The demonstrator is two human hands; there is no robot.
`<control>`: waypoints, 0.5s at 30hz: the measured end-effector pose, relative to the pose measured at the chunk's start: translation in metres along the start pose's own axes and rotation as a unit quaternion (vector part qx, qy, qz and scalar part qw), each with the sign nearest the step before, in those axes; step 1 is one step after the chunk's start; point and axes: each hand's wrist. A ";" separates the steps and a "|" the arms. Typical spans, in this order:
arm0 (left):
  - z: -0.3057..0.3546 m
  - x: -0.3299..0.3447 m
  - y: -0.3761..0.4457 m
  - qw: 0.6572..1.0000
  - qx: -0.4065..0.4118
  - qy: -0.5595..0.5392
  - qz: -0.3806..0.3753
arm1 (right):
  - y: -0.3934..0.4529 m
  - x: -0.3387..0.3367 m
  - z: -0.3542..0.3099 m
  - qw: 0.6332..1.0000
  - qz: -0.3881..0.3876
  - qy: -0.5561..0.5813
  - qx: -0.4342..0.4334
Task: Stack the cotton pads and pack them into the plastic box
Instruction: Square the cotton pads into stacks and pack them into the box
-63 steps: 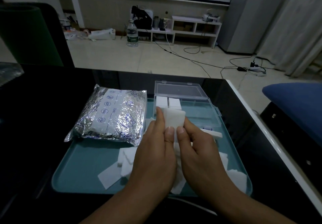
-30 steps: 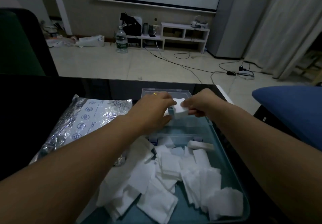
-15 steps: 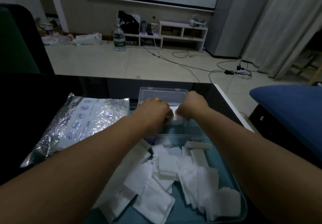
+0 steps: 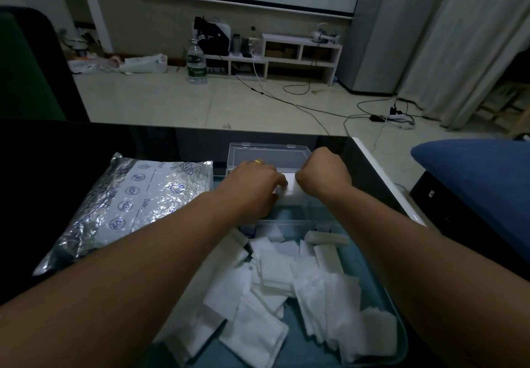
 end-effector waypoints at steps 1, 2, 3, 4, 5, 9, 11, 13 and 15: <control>0.001 -0.001 -0.001 1.000 -0.005 -0.008 0.000 | 0.000 -0.001 0.001 1.000 0.004 0.004 -0.006; 0.002 -0.002 -0.001 1.000 -0.010 -0.016 0.001 | -0.001 -0.002 0.003 1.000 0.008 0.013 -0.009; 0.002 -0.003 -0.003 1.000 -0.017 -0.026 0.000 | 0.000 -0.004 0.004 1.000 0.014 0.027 -0.009; 0.002 -0.004 -0.005 0.999 -0.025 -0.042 -0.001 | 0.000 -0.008 0.005 0.999 0.022 0.045 -0.010; 0.002 -0.006 -0.008 0.998 -0.033 -0.058 -0.002 | -0.001 -0.012 0.008 0.997 0.035 0.068 -0.014; 0.003 -0.016 -0.022 0.996 -0.039 -0.072 0.024 | -0.028 -0.038 0.023 0.979 0.072 0.183 -0.046; 0.007 -0.021 -0.035 0.994 -0.032 -0.083 0.058 | -0.051 -0.047 0.034 0.970 0.060 0.229 -0.053; 0.018 -0.025 -0.052 0.990 -0.020 -0.101 0.093 | -0.078 -0.053 0.041 0.967 0.019 0.243 -0.068; 0.034 -0.027 -0.070 0.988 -0.006 -0.114 0.104 | -0.104 -0.057 0.047 0.972 -0.027 0.214 -0.090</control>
Point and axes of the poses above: each hand's wrist, its own y-axis towards the middle knuckle, its own x-axis out of the palm, z = x × y, and after that the axes turned 8 degrees about x, right-handed
